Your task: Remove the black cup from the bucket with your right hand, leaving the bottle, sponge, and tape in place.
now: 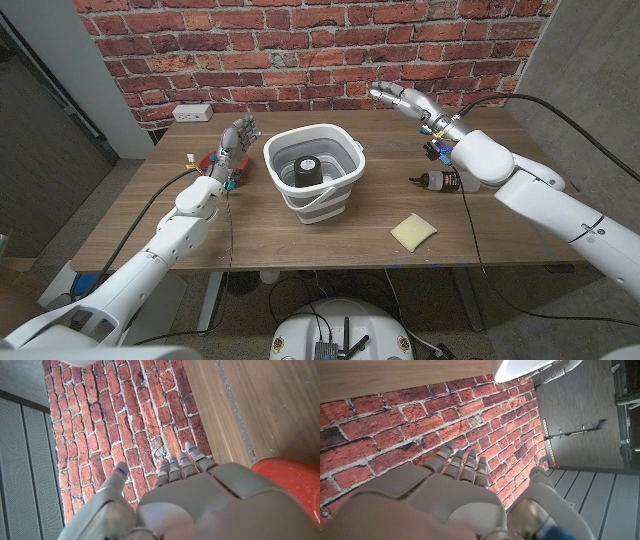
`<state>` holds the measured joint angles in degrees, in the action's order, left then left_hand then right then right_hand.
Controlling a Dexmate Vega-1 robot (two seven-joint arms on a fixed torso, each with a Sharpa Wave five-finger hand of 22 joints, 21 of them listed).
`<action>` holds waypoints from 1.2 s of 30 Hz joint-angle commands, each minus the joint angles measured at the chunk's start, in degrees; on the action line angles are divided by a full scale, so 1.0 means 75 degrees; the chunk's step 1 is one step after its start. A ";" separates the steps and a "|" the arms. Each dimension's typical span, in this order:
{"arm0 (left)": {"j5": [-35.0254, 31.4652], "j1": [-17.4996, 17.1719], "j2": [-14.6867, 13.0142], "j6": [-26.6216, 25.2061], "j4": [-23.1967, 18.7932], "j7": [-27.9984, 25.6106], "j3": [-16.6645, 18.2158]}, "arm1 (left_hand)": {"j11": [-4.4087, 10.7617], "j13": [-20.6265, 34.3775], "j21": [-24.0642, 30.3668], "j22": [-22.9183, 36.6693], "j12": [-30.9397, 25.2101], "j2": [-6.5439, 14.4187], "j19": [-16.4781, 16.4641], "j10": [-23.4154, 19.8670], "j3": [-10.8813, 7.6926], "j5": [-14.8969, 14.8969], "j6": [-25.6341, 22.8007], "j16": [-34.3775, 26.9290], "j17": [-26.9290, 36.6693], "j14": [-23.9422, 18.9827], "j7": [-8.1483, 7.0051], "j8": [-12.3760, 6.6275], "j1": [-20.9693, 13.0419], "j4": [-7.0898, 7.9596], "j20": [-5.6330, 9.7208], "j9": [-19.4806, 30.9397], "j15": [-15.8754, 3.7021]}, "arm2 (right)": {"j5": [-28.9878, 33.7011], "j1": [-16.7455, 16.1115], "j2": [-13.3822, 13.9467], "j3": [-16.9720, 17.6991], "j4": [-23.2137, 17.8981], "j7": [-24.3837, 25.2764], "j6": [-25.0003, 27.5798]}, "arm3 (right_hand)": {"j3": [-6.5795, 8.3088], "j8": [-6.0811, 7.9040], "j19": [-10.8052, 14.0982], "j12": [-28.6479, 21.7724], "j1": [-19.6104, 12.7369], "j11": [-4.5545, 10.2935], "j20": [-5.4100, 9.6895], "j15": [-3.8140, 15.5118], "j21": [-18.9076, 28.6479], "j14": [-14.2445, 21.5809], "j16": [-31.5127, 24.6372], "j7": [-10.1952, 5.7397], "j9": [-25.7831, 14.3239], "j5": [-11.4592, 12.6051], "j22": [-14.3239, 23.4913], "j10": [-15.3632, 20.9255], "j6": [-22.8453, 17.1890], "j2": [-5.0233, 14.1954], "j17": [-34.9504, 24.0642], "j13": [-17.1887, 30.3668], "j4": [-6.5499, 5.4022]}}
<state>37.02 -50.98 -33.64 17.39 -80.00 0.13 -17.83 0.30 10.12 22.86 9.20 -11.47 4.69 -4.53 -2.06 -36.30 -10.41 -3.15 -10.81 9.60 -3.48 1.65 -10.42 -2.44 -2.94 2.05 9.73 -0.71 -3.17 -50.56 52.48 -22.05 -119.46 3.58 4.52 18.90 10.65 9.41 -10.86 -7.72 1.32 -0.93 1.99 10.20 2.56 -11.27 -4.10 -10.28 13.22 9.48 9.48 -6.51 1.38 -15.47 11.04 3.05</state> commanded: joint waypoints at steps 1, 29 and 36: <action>-0.0028 0.0058 -0.0051 -0.0013 -0.0027 0.0076 -0.0005 | 0.0005 0.0014 -0.0064 0.0020 0.0004 0.0309 0.0024 -0.0084 -0.0039 -0.0009 -0.0073 0.0005 0.0006 -0.0082 0.0000 -0.0030 -0.0015 -0.0048 0.0447 0.0041 0.0023 | 0.0753 0.0277 0.0428 -0.0147 -0.0669 -0.0600 0.0636 | 0.0023 0.0056 0.0053 -0.0067 -0.0147 0.0035 -0.0026 -0.0004 0.0072 0.0176 -0.0111 -0.0091 -0.0016 -0.0062 0.0039 0.0059 -0.0023 -0.0038 -0.0005 0.0021 0.0130; -0.0041 0.0176 -0.0048 -0.0200 -0.0001 0.0115 -0.0095 | -0.0022 0.0016 -0.0206 0.0024 0.0001 0.0315 -0.0055 -0.0170 -0.0054 -0.0004 -0.0124 0.0015 0.0016 -0.0194 -0.0013 -0.0029 0.0039 -0.0044 0.0444 0.0044 0.0036 | 0.1446 0.2072 0.0695 -0.1051 -0.1412 -0.3572 0.1421 | 0.0443 0.0044 -0.0267 -0.0065 -0.1375 -0.0143 -0.0736 -0.0534 0.0023 0.0049 -0.0125 0.0137 -0.0074 -0.0065 0.0046 -0.0148 0.0474 -0.0176 0.0087 0.0135 0.0966; -0.0029 0.0133 -0.0035 -0.0173 0.0007 0.0101 -0.0088 | -0.0032 0.0016 -0.0233 0.0025 0.0007 0.0323 -0.0085 -0.0173 -0.0059 -0.0004 -0.0130 0.0021 0.0017 -0.0205 -0.0004 -0.0027 0.0049 -0.0040 0.0458 0.0044 0.0041 | 0.1808 0.2596 0.0588 -0.1444 -0.1521 -0.4326 0.1802 | 0.0468 0.0016 -0.0458 -0.0051 -0.1614 -0.0289 -0.0853 -0.0907 0.0021 -0.0290 -0.0069 0.0288 -0.0096 -0.0041 0.0047 -0.0421 0.0828 -0.0400 0.0061 0.0210 0.0957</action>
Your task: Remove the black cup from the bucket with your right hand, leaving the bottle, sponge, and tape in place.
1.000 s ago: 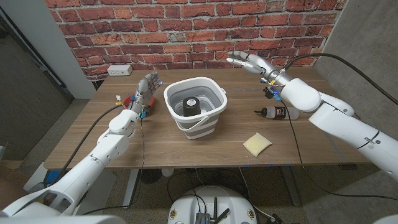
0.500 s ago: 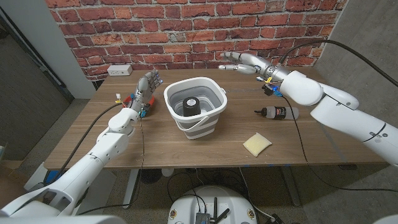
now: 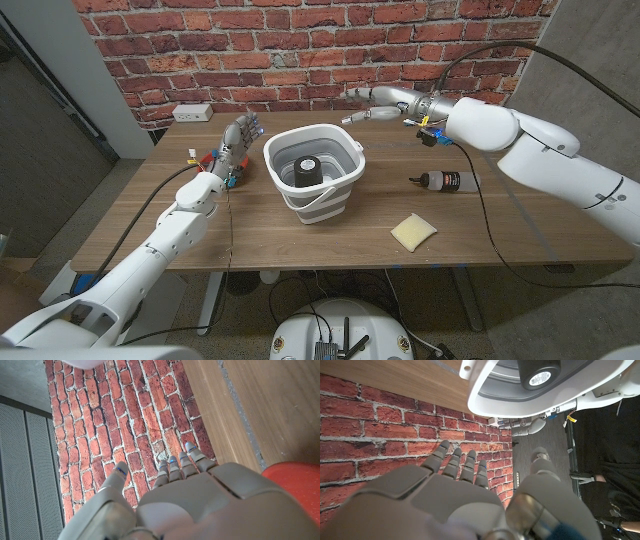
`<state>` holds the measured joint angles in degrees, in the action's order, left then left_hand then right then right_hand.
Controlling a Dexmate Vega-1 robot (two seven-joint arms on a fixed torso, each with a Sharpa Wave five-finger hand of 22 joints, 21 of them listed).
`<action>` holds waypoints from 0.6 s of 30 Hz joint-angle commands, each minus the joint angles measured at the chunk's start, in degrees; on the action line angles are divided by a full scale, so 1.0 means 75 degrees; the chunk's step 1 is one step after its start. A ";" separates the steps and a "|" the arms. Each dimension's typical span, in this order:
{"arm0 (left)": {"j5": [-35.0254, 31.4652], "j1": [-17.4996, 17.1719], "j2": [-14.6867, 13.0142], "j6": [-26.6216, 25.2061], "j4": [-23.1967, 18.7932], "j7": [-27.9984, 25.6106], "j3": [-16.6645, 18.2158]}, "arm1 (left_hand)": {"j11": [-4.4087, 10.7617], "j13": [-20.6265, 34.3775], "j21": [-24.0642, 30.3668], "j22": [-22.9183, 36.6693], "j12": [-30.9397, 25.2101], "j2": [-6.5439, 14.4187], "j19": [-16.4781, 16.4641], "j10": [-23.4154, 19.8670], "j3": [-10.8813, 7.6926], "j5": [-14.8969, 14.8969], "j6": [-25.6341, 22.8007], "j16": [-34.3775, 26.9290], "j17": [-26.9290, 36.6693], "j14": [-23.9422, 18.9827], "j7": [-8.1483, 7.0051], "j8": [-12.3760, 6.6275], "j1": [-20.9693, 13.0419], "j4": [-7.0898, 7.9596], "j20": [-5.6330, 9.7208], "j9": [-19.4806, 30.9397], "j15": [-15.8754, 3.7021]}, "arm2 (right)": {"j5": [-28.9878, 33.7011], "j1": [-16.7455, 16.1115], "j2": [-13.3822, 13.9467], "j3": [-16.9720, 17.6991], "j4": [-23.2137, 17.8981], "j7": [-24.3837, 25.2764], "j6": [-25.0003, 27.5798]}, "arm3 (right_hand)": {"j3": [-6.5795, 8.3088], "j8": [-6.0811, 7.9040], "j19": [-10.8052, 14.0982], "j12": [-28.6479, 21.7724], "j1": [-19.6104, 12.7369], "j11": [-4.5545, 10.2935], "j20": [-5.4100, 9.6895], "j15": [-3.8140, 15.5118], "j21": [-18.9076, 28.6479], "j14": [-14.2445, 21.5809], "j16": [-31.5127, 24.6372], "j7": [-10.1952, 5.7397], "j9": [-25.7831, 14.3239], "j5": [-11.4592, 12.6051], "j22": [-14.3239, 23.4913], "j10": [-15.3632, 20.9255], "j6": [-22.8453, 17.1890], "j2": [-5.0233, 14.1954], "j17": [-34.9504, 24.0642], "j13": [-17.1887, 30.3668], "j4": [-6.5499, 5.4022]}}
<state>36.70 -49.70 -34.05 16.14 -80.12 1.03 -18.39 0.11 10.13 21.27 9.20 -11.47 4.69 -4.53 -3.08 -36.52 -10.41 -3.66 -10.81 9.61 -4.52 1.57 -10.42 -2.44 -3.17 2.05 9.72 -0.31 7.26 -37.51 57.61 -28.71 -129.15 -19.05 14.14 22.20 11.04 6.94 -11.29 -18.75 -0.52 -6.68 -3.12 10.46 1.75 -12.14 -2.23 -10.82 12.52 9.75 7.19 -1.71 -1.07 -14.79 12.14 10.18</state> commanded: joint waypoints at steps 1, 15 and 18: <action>0.0017 -0.0040 0.0026 0.0012 0.0034 -0.0007 -0.0013 | -0.0004 0.0015 -0.0029 0.0025 0.0008 0.0325 -0.0088 -0.0037 -0.0030 -0.0005 -0.0065 0.0022 0.0016 -0.0068 0.0011 -0.0027 0.0050 -0.0009 0.0464 0.0044 -0.0012 | 0.0507 0.0966 -0.0124 -0.0648 -0.0243 -0.1451 0.0581 | 0.0033 -0.0044 -0.0184 0.0005 -0.0171 -0.0056 -0.0132 -0.0297 -0.0023 -0.0234 0.0051 0.0073 -0.0028 0.0052 0.0012 -0.0153 0.0258 -0.0096 -0.0038 0.0076 -0.0002; 0.0040 -0.0124 0.0008 -0.0006 -0.0030 -0.0019 -0.0010 | -0.0012 0.0016 -0.0095 0.0026 0.0013 0.0345 -0.0119 -0.0052 -0.0045 -0.0007 -0.0101 0.0032 0.0018 -0.0080 0.0003 -0.0032 0.0065 0.0002 0.0465 0.0043 -0.0001 | 0.1178 0.1805 -0.0462 -0.1291 -0.0190 -0.2698 0.0628 | 0.0137 -0.0025 -0.0387 -0.0021 -0.0480 -0.0113 -0.0376 -0.0719 -0.0010 -0.0691 0.0088 -0.0021 -0.0049 0.0086 0.0008 -0.0417 0.0640 -0.0168 -0.0094 0.0172 -0.0005; 0.0011 -0.0156 -0.0023 -0.0052 -0.0090 -0.0081 -0.0009 | -0.0013 0.0016 -0.0109 0.0026 0.0016 0.0348 -0.0127 -0.0049 -0.0048 -0.0007 -0.0104 0.0035 0.0018 -0.0082 0.0004 -0.0031 0.0069 0.0004 0.0470 0.0043 -0.0007 | 0.1338 0.1977 -0.0543 -0.1418 -0.0162 -0.2958 0.0618 | 0.0162 -0.0032 -0.0405 -0.0024 -0.0550 -0.0102 -0.0432 -0.0772 -0.0005 -0.0771 0.0096 -0.0052 -0.0051 0.0095 0.0007 -0.0456 0.0726 -0.0178 -0.0101 0.0187 0.0000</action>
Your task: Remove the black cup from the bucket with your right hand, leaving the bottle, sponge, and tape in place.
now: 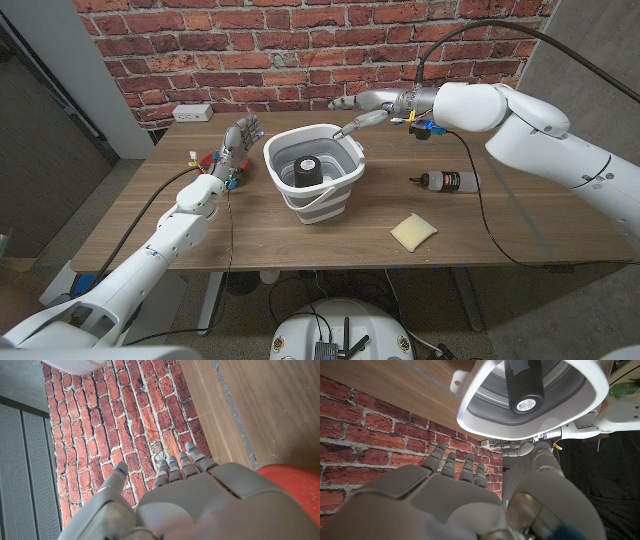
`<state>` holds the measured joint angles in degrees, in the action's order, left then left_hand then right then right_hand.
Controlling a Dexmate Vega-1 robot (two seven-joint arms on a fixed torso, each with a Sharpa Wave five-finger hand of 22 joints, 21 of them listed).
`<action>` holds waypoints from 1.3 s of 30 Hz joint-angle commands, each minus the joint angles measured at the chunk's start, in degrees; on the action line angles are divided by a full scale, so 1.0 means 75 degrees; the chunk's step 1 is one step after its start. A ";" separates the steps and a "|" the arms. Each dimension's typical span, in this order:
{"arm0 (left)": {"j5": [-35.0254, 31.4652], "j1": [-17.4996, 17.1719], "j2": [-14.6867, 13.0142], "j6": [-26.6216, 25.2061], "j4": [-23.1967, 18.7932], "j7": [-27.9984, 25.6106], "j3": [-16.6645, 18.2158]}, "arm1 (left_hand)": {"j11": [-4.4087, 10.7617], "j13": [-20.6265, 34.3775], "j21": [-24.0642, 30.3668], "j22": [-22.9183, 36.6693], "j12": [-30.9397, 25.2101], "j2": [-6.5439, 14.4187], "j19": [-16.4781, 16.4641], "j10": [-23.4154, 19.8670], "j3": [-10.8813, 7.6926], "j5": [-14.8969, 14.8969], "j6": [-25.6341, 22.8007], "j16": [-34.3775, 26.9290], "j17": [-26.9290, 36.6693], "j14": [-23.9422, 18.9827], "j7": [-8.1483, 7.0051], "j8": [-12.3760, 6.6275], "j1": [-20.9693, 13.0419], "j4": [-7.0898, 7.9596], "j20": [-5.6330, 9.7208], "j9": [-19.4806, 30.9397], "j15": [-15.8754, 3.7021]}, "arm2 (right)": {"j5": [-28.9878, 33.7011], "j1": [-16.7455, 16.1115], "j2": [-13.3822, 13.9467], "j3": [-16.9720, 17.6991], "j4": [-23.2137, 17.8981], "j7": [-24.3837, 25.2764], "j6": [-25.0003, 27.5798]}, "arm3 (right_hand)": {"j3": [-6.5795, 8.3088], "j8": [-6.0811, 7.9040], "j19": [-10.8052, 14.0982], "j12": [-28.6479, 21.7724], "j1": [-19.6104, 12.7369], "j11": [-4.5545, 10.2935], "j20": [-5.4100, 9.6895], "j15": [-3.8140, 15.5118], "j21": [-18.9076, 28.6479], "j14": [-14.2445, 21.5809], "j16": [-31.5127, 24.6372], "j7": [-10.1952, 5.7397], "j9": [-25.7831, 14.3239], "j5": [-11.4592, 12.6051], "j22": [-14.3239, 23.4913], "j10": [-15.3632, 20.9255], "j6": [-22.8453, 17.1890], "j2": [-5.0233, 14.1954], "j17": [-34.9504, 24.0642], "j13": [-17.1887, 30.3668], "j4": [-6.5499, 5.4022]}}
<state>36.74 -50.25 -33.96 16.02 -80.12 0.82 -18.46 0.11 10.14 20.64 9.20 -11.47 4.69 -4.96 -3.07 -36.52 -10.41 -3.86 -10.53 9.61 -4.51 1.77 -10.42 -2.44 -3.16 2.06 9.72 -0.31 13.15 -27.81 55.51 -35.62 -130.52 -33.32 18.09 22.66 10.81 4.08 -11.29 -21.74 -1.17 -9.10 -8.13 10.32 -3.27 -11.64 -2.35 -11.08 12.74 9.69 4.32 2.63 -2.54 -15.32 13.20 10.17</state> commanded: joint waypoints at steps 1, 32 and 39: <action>0.0014 -0.0093 -0.0032 -0.0005 -0.0082 -0.0035 0.0008 | -0.0015 0.0016 -0.0027 0.0026 0.0018 0.0349 -0.0071 -0.0048 -0.0049 -0.0007 -0.0077 -0.0001 0.0018 -0.0083 -0.0023 -0.0030 0.0069 0.0004 0.0465 0.0043 -0.0006 | 0.0671 0.0738 -0.0278 -0.0561 0.0029 -0.1123 0.0070 | 0.0107 0.0002 -0.0040 -0.0021 -0.0170 -0.0029 -0.0129 -0.0117 0.0012 -0.0106 0.0024 -0.0036 -0.0017 0.0067 0.0014 -0.0098 0.0158 0.0014 -0.0033 0.0050 0.0002; 0.0113 -0.0193 -0.0020 0.0108 -0.0091 0.0102 0.0036 | -0.0023 0.0017 -0.0184 0.0029 0.0036 0.0385 -0.0155 -0.0053 -0.0092 -0.0011 -0.0133 0.0018 0.0017 -0.0108 -0.0031 -0.0028 0.0081 0.0019 0.0460 0.0043 -0.0012 | 0.2405 0.1541 -0.1431 -0.1465 0.0581 -0.2798 -0.0744 | 0.0237 0.0164 0.0410 -0.0202 -0.0552 -0.0028 0.0066 0.0344 0.0185 0.0690 -0.0463 -0.0006 -0.0031 0.0062 0.0018 0.0028 0.0158 -0.0052 -0.0204 0.0199 -0.0050; 0.0064 -0.0108 -0.0058 0.0024 -0.0031 0.0144 -0.0011 | -0.0006 0.0018 -0.0211 0.0029 0.0042 0.0388 -0.0175 -0.0043 -0.0101 -0.0011 -0.0144 0.0024 0.0016 -0.0102 -0.0026 -0.0028 0.0080 0.0018 0.0455 0.0043 -0.0014 | 0.2541 0.1758 -0.1722 -0.1654 0.0874 -0.3156 -0.0897 | 0.0261 0.0193 0.0493 -0.0257 -0.0614 -0.0077 0.0108 0.0381 0.0194 0.0730 -0.0497 0.0071 -0.0033 0.0059 0.0019 0.0142 0.0100 -0.0044 -0.0239 0.0220 -0.0057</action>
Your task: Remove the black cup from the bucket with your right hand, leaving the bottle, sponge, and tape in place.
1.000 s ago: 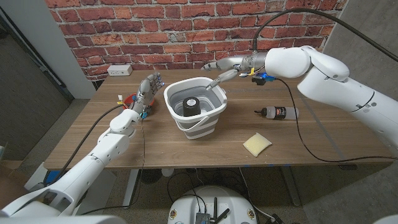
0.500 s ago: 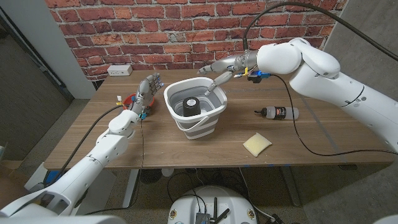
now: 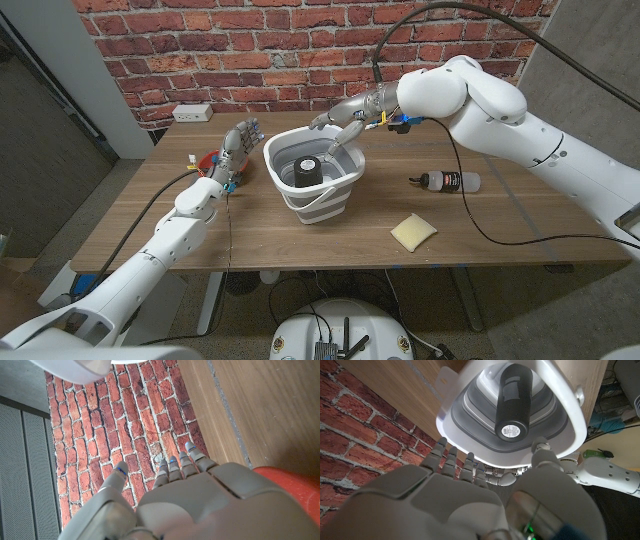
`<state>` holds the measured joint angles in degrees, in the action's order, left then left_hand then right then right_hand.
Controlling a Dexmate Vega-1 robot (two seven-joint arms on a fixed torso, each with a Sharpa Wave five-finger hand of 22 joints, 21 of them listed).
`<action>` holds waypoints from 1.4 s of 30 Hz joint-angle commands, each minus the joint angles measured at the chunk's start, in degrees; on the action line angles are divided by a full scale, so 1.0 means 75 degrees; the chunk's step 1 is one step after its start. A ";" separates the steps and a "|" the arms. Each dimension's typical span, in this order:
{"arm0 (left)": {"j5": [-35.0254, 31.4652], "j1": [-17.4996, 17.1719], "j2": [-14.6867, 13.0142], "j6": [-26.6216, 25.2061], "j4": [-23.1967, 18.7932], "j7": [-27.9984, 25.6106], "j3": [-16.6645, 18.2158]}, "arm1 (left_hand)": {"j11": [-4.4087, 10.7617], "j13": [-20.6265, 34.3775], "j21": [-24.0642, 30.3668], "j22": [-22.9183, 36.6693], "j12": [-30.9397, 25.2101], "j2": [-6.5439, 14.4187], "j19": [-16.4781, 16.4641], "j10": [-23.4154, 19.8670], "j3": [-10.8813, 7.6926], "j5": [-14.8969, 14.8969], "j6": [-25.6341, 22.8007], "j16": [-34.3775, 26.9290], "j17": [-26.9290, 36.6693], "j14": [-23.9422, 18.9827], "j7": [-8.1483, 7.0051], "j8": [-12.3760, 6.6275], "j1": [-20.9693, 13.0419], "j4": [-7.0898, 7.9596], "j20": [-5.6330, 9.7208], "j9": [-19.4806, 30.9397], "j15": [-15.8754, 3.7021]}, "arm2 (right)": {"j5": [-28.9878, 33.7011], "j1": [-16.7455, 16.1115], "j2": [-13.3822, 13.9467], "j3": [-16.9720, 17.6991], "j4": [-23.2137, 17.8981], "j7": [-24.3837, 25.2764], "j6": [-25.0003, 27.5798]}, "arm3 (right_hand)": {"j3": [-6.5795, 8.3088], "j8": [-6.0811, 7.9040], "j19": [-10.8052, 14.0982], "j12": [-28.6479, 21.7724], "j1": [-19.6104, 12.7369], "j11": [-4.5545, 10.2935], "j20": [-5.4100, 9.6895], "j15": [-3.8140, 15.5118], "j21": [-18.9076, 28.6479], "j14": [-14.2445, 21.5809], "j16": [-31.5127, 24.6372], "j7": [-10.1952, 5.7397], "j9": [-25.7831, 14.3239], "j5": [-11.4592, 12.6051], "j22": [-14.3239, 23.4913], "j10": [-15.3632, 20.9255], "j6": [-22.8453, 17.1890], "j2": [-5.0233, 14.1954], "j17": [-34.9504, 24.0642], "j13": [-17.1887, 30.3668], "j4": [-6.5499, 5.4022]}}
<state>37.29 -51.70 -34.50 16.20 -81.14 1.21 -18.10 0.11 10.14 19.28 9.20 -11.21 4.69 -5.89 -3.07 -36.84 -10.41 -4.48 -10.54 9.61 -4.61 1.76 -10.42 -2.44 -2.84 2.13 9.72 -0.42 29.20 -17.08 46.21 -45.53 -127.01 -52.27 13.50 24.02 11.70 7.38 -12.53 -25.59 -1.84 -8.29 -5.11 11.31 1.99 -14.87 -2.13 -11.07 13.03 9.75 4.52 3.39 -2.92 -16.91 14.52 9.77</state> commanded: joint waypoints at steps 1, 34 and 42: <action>-0.0028 0.0083 -0.0005 -0.0051 0.0076 0.0049 -0.0064 | -0.0008 0.0018 -0.0036 0.0029 0.0005 0.0389 -0.0053 -0.0048 -0.0060 -0.0011 -0.0055 0.0025 0.0016 -0.0089 -0.0026 -0.0025 0.0080 -0.0025 0.0444 0.0044 0.0004 | 0.0419 0.0357 -0.0520 -0.0356 0.0439 -0.0685 -0.0291 | 0.0082 0.0069 0.0062 -0.0093 -0.0106 0.0007 0.0006 -0.0026 0.0063 0.0027 -0.0068 0.0044 -0.0035 0.0020 0.0012 0.0116 0.0011 0.0007 -0.0029 0.0046 -0.0005; 0.0047 0.0091 0.0000 -0.0092 0.0198 0.0205 -0.0111 | -0.0022 0.0019 -0.0184 0.0033 0.0013 0.0412 -0.0116 -0.0045 -0.0102 -0.0012 -0.0069 0.0032 0.0015 -0.0099 -0.0029 -0.0017 0.0081 -0.0017 0.0446 0.0045 0.0023 | 0.1141 0.1112 -0.1547 -0.1293 0.1484 -0.1850 -0.0569 | 0.0091 -0.0135 -0.0073 0.0105 -0.0251 -0.0056 -0.0003 -0.0257 -0.0046 -0.0538 0.0082 -0.0175 -0.0042 -0.0099 0.0022 -0.0639 0.0923 -0.0115 -0.0200 0.0144 -0.0051; 0.0059 0.0117 0.0039 -0.0062 0.0273 0.0251 -0.0132 | -0.0030 0.0019 -0.0228 0.0034 0.0013 0.0435 -0.0138 -0.0048 -0.0124 -0.0014 -0.0078 0.0034 0.0016 -0.0098 -0.0013 -0.0017 0.0075 -0.0010 0.0436 0.0046 0.0024 | 0.1443 0.1189 -0.1760 -0.1487 0.1721 -0.1869 -0.0658 | 0.0094 -0.0084 -0.0001 0.0066 -0.0272 -0.0028 -0.0007 -0.0243 -0.0017 -0.0470 0.0047 -0.0185 -0.0047 -0.0118 0.0023 -0.0596 0.0883 -0.0125 -0.0219 0.0158 -0.0050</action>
<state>37.49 -51.07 -34.56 15.54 -79.77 2.58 -18.91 0.11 10.14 17.98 9.20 -11.22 4.69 -6.58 -3.07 -37.32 -10.41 -4.48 -10.54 9.61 -4.92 1.76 -10.42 -2.44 -2.85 2.04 9.72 -0.10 37.68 -9.10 35.05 -54.84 -116.43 -65.63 9.43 24.50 10.81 7.14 -11.79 -27.40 -2.06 -8.08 -7.05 10.98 -1.83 -14.58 -3.66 -11.35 12.18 9.73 -0.04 9.65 -3.38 -18.23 15.58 9.75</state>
